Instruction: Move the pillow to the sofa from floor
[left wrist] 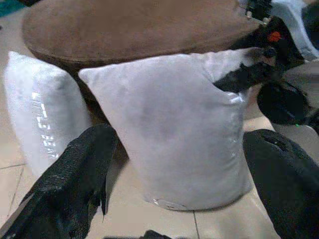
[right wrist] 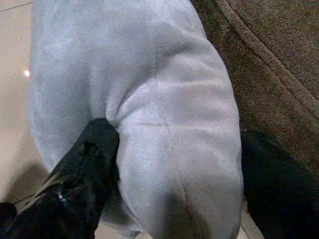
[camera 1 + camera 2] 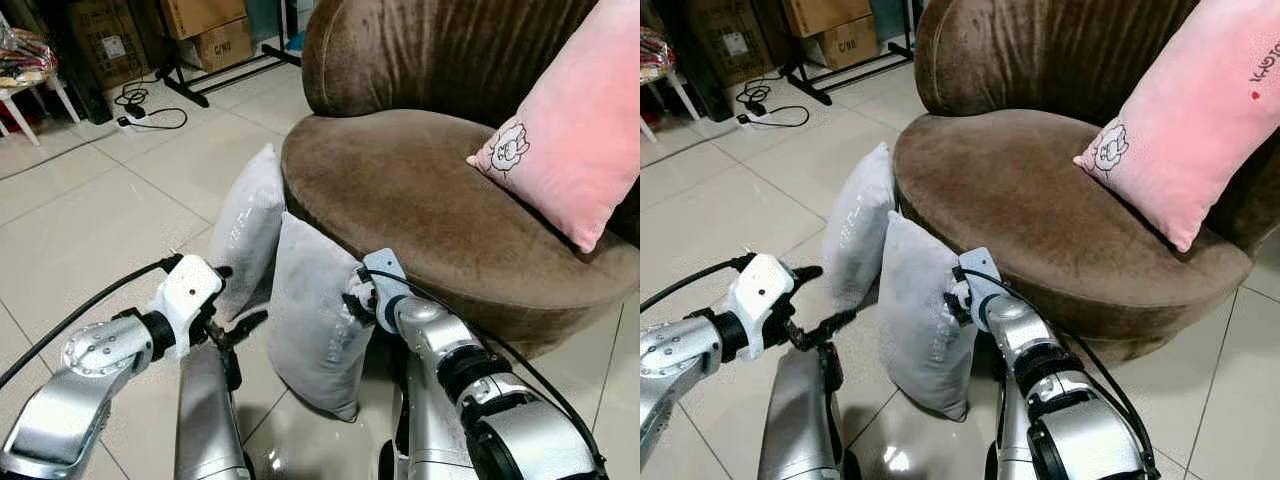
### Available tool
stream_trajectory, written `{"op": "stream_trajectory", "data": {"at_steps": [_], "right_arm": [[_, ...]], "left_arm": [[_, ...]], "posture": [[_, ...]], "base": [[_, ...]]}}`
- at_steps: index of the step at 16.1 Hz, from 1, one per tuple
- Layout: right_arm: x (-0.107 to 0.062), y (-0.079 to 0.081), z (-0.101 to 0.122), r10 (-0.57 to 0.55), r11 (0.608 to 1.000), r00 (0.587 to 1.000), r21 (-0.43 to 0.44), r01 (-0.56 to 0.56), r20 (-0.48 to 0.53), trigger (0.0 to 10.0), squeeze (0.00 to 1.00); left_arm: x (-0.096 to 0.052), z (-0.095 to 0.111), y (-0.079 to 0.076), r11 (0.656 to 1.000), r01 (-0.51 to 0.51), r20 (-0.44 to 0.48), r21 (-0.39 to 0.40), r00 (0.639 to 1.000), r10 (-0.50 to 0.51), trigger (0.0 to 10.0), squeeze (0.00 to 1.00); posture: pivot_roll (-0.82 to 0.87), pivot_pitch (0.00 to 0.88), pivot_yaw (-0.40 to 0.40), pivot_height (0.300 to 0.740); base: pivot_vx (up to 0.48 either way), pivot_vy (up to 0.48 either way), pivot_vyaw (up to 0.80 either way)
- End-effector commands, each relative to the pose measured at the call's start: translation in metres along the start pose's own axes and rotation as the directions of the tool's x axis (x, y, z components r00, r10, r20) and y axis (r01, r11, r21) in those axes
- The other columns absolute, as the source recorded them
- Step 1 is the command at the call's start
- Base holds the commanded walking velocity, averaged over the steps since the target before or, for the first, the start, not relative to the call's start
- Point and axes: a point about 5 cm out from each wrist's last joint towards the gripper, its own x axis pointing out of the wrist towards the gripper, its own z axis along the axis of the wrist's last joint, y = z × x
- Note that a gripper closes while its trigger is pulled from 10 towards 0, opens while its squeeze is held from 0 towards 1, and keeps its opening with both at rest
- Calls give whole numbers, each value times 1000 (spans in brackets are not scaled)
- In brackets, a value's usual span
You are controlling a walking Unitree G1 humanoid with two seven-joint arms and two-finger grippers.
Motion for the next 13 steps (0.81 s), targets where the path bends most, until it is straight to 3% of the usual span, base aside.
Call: {"op": "stream_trajectory", "data": {"at_steps": [1,13], "right_arm": [[1,0,3,4,1000,1000,-2,-4,-1,0,0],[2,0,5,16,999,1000,-34,-16,2,0,0]], "left_arm": [[-1,0,-1,1000,22,-15,-1,1000,-22,10000,424],[1,1,-8,996,93,-29,-11,995,-93,10000,404]], "posture": [[-40,0,55,420],[-48,0,47,420]], "base": [[0,0,0],[0,0,0]]}}
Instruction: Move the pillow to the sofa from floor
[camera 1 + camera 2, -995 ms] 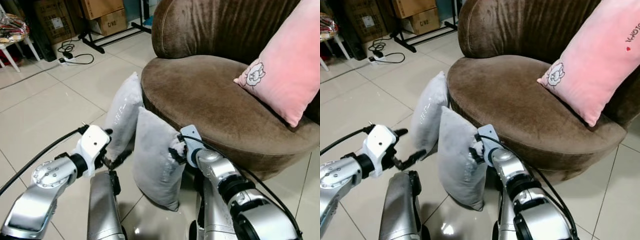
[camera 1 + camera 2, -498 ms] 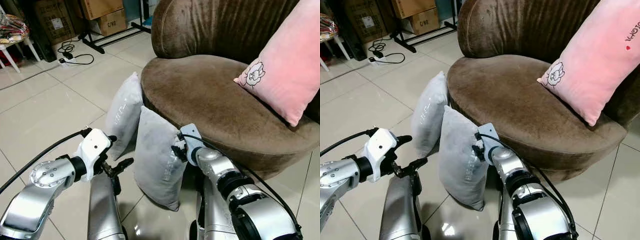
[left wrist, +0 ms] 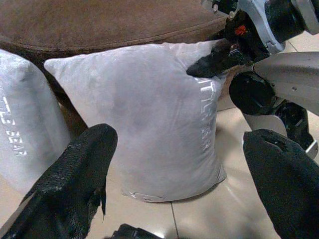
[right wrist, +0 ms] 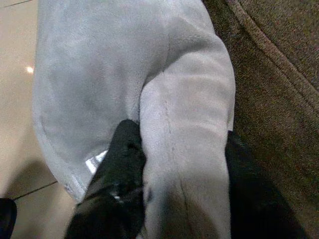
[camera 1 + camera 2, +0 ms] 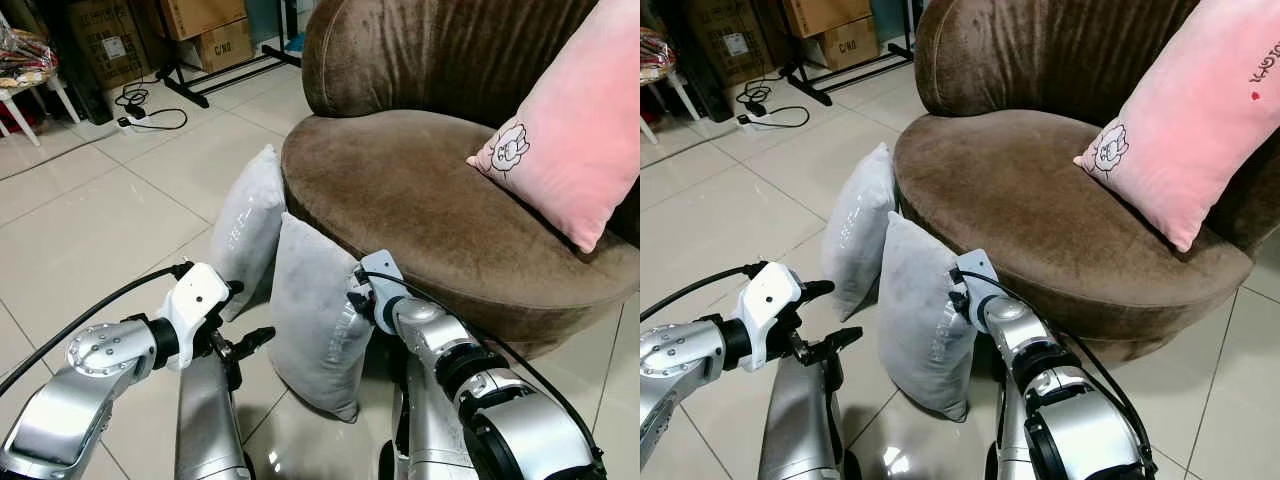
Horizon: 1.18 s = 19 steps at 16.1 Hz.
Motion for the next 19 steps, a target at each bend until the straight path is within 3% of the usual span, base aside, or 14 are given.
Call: {"op": "stream_trajectory", "data": {"at_steps": [1,6,9,10,13,15,17,18,19], "right_arm": [[0,-1,6,1,1000,1000,-10,-1,7,0,0],[-2,-6,14,36,999,998,4,-36,51,0,0],[-8,-8,27,108,985,982,113,-127,155,0,0],[-12,-8,32,151,978,969,113,-176,197,0,0],[-37,-18,62,175,943,914,204,-263,366,0,0],[-73,-40,104,80,894,828,328,-306,554,0,0],[-129,-83,153,-132,836,674,447,-318,727,0,0],[-159,-103,172,-215,831,592,464,-306,776,0,0],[-178,-112,184,-250,843,539,454,-287,804,0,0]], "left_arm": [[-1,3,0,1000,-3,0,20,1000,4,10000,404],[6,6,3,999,-26,21,19,999,26,10000,396],[7,10,5,998,-63,48,24,997,61,10000,388],[5,13,5,997,-70,69,17,995,68,10000,388],[4,19,11,992,-122,101,23,988,119,10000,392],[3,25,15,988,-157,140,7,978,154,10000,388],[3,33,24,973,-230,170,-14,959,229,10000,373],[4,35,32,955,-292,172,-51,939,297,10000,239],[3,37,42,927,-361,168,-98,913,373,10000,86]], "posture": [[-48,0,47,420],[-58,0,30,420],[-66,0,20,420],[-70,0,20,420],[-77,0,15,420],[-89,0,16,420],[-97,0,16,420],[-107,0,18,420],[-110,0,17,420]], "base": [[0,0,0],[0,0,0],[0,0,0],[0,0,0],[0,0,0],[0,0,0],[0,0,0],[0,0,0],[0,0,0]]}}
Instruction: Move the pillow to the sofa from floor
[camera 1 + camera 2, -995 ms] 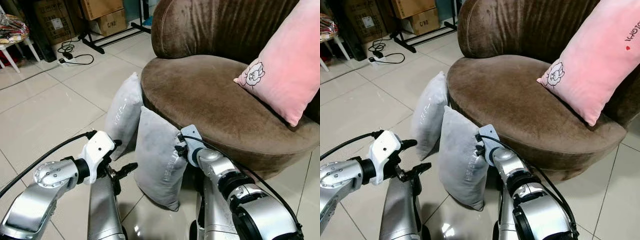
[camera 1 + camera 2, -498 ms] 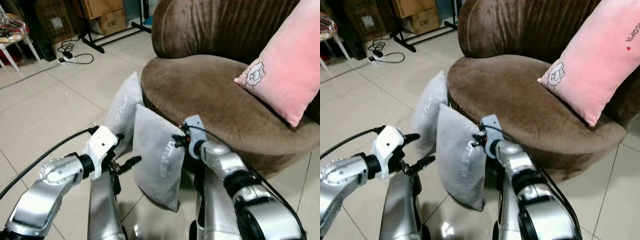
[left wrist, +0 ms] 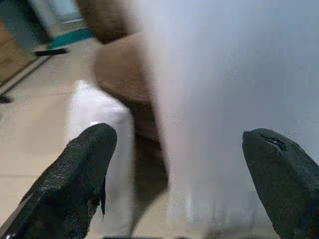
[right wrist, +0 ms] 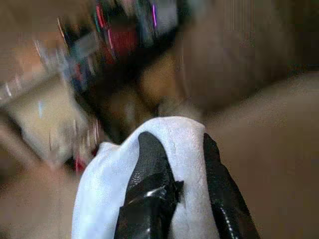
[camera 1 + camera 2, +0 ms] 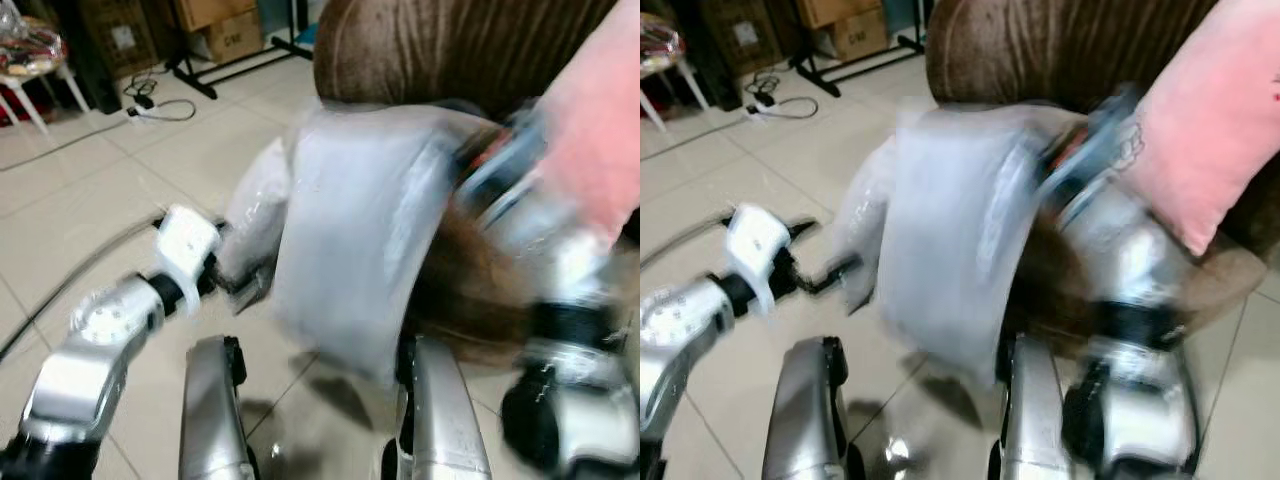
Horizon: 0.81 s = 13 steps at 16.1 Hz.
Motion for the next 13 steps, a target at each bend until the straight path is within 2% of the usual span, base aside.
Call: {"op": "stream_trajectory", "data": {"at_steps": [1,2,4,5,7,8,9,10,11,12,13], "right_arm": [[-2,11,28,33,999,993,-11,-32,114,0,0],[-5,16,48,24,999,987,-29,-19,161,0,0],[-7,23,64,0,999,980,-41,8,197,0,0],[-8,25,67,-12,999,978,-35,20,208,0,0],[-5,31,51,-36,998,980,-43,45,196,0,0],[-3,31,36,-48,997,986,-47,57,162,0,0],[-3,31,19,-65,996,990,-56,72,127,0,0],[-4,31,13,-69,995,991,-59,76,115,0,0],[-6,30,-8,-90,991,994,-97,97,69,0,0],[-7,30,-14,-97,989,994,-110,102,55,0,0],[-11,27,-31,-122,981,992,-148,124,19,0,0]], "left_arm": [[0,-3,11,996,-86,-24,-26,996,85,10000,0],[2,-2,18,988,-144,-37,-63,989,142,10000,0],[5,-2,15,983,-160,-62,-95,986,154,10000,0],[6,-2,15,980,-173,-61,-103,984,167,10000,0],[8,-4,10,979,-178,-65,-99,983,172,10000,0],[8,-3,9,980,-176,-66,-95,983,170,4196,0],[8,-2,8,980,-176,-60,-94,983,171,2549,0],[8,-1,8,980,-176,-51,-91,984,172,0,0],[10,1,5,987,-148,-34,-64,989,146,0,0],[10,1,4,988,-144,-36,-58,989,142,0,0],[10,2,2,990,-132,-26,-52,991,130,0,0]], "posture": [[-113,0,16,420],[-113,0,16,420],[-113,0,14,420],[-113,0,14,420],[-112,0,14,420],[-112,0,14,420],[-107,0,16,420],[-107,0,16,420],[-103,0,19,420],[-103,0,19,420],[-102,0,22,420]], "base": [[0,0,0],[0,0,0],[0,0,0],[0,0,0],[0,0,0],[0,0,0],[0,0,0],[0,0,0],[0,0,0],[0,0,0],[0,0,0]]}}
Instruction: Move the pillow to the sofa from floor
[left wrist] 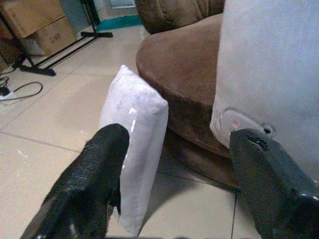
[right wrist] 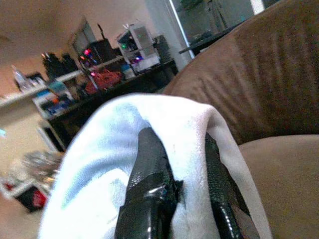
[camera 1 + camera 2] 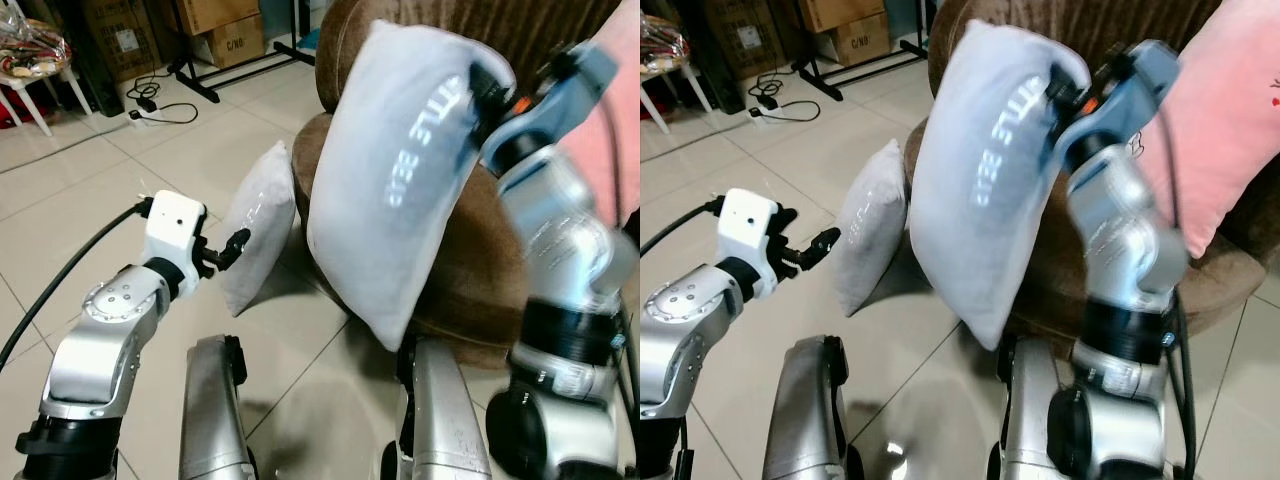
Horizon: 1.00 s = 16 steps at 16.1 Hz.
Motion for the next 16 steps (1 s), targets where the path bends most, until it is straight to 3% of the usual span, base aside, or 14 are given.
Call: {"op": "stream_trajectory", "data": {"at_steps": [1,4,5,6,7,12,13,14,16], "right_arm": [[-2,0,-13,-18,1000,999,-25,17,-50,0,0],[-3,4,-13,-57,998,998,-11,57,-36,39,0],[-2,5,-7,-55,998,998,12,55,-2,4392,0],[0,5,-3,-61,998,998,10,61,17,3843,0],[0,3,1,-80,997,996,6,80,38,0,0],[2,6,13,-76,997,994,6,76,78,0,0],[2,7,13,-72,997,994,6,72,79,0,0],[3,8,13,-69,998,995,6,69,78,0,0],[3,9,12,-70,998,995,6,70,77,0,0]], "left_arm": [[0,4,-2,1000,13,18,26,1000,-13,0,0],[1,7,-2,1000,6,41,30,999,-7,0,0],[1,8,-1,999,1,45,34,999,-3,0,0],[1,8,-1,999,1,48,35,999,-3,0,0],[1,8,-1,999,2,54,35,999,-4,0,0],[3,10,0,999,-10,62,39,998,8,0,0],[4,9,3,999,-30,49,37,998,28,10000,0],[5,8,4,999,-31,43,40,999,29,10000,0],[5,9,3,999,-16,52,41,999,14,0,0]], "posture": [[-103,0,25,420],[-105,0,31,420],[-106,0,32,420],[-106,0,32,420],[-106,0,32,420],[-106,0,33,465],[-106,0,33,475],[-105,0,32,485],[-105,0,32,505]], "base": [[0,0,0],[0,0,0],[0,0,0],[0,0,0],[0,0,0],[0,0,0],[0,0,0],[0,0,0],[0,0,0]]}}
